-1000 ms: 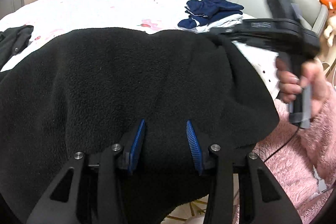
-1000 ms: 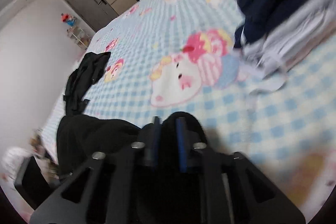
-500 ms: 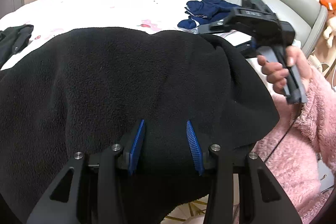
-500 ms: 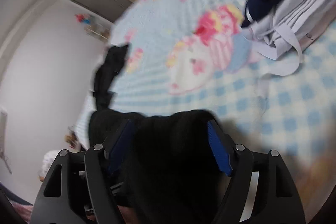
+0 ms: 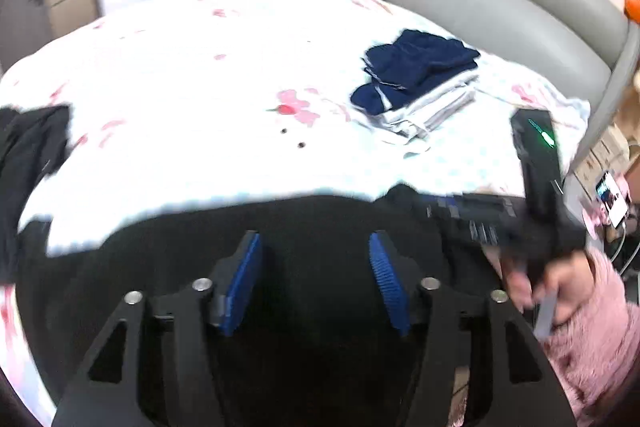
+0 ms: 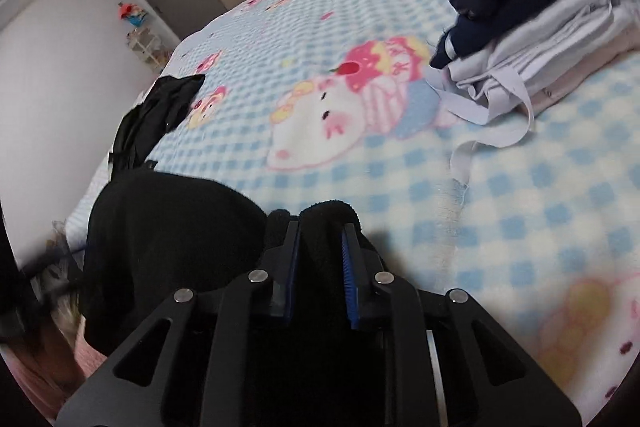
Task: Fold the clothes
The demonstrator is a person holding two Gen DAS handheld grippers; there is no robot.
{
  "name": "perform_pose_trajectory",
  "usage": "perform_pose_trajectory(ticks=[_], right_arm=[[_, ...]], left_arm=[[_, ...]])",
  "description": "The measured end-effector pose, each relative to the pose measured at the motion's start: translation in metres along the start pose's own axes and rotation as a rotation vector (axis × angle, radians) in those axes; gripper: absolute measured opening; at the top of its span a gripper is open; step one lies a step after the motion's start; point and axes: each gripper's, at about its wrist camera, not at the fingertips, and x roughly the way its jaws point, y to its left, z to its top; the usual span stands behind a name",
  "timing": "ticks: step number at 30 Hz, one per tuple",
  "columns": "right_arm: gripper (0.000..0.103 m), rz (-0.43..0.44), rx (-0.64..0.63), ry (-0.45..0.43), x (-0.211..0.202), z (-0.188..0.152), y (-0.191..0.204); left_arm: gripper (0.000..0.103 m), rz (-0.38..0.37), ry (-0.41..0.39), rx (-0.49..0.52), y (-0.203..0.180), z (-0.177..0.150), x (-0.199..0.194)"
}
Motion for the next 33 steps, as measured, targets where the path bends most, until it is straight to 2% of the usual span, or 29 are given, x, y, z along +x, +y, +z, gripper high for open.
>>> perform_pose_trajectory(ticks=[2,4,6,8,9,11,12,15,19,21,23,26,28,33], right_arm=[[0.018,-0.01,-0.015,-0.018,-0.006,-0.003,0.003],[0.017,-0.037,-0.041,-0.029,-0.013,-0.006,0.002],[0.017,-0.059,-0.064,-0.033,-0.018,-0.006,0.001],[0.019,-0.01,-0.025,-0.019,-0.018,-0.003,-0.008],[0.022,0.063,0.02,0.01,-0.015,-0.001,-0.018],[0.031,0.196,0.081,0.092,-0.002,0.001,-0.033],[0.031,0.225,0.091,0.113,0.004,0.003,-0.037],[0.032,0.298,0.103,0.161,0.02,0.01,-0.045],[0.032,0.322,0.067,0.183,0.036,0.014,-0.033],[0.032,0.277,0.017,0.166,0.035,0.013,-0.022],[0.024,0.209,-0.038,0.14,0.032,0.013,-0.01],[0.018,-0.024,-0.16,0.059,0.025,0.007,0.013],[0.017,-0.129,-0.216,0.026,0.017,-0.001,0.021],[0.015,-0.258,-0.191,-0.019,0.0,-0.011,0.02]], left_arm=[[0.075,-0.003,0.058,0.107,-0.007,0.023,0.03],[0.078,0.012,0.112,0.208,-0.013,0.035,0.051],[0.079,-0.004,0.223,0.35,-0.025,0.037,0.081],[0.076,-0.04,0.316,0.43,-0.027,0.031,0.1],[0.074,-0.056,0.364,0.457,-0.027,0.027,0.11],[0.069,-0.063,0.36,0.437,-0.025,0.018,0.11],[0.068,-0.065,0.348,0.419,-0.023,0.016,0.11],[0.064,-0.06,0.302,0.385,-0.022,0.01,0.11],[0.063,-0.03,0.241,0.373,-0.022,0.005,0.11],[0.063,-0.024,0.23,0.366,-0.02,0.006,0.104],[0.063,-0.011,0.226,0.364,-0.02,0.005,0.102],[0.066,0.011,0.224,0.346,-0.021,0.008,0.106],[0.067,0.015,0.22,0.34,-0.022,0.008,0.107],[0.067,0.023,0.184,0.338,-0.022,0.003,0.099]])
